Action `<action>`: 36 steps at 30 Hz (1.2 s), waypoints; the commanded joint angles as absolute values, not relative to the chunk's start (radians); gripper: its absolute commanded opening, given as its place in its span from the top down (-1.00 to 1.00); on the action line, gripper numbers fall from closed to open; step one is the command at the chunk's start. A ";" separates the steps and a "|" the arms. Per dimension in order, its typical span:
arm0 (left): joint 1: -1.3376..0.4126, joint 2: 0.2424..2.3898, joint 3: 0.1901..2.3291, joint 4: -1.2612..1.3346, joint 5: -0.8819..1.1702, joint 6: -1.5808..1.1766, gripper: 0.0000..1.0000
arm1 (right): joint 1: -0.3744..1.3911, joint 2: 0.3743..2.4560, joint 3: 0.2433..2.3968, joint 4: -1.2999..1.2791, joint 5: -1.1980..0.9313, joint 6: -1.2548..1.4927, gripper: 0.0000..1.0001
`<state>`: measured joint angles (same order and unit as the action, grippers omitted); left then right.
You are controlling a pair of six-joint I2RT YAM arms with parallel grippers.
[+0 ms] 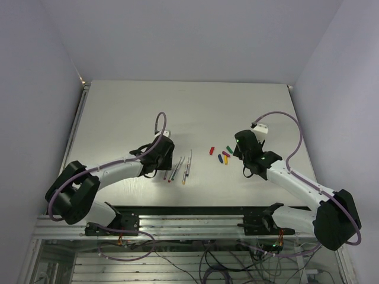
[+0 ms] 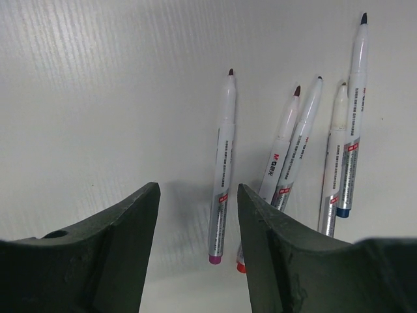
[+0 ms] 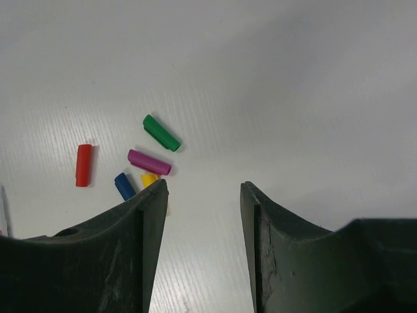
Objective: Insert the pens into the pen caps
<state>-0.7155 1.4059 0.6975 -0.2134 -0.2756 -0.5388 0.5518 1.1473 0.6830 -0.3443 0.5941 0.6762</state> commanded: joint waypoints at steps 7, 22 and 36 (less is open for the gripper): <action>-0.733 1.472 0.750 -0.211 -0.242 -0.515 -0.19 | 0.557 1.106 0.647 -0.328 0.600 0.695 0.03; -0.739 1.572 0.816 -0.363 -0.263 -0.496 0.04 | 0.557 1.074 0.651 -0.357 0.604 0.702 0.03; -0.739 1.650 0.833 -0.485 -0.238 -0.493 0.17 | 0.557 1.043 0.658 -0.375 0.611 0.695 0.03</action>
<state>-0.7303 1.5921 0.8310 -0.3683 -0.2653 -0.5041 0.5518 1.0542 0.6598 -0.3649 0.5945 0.6964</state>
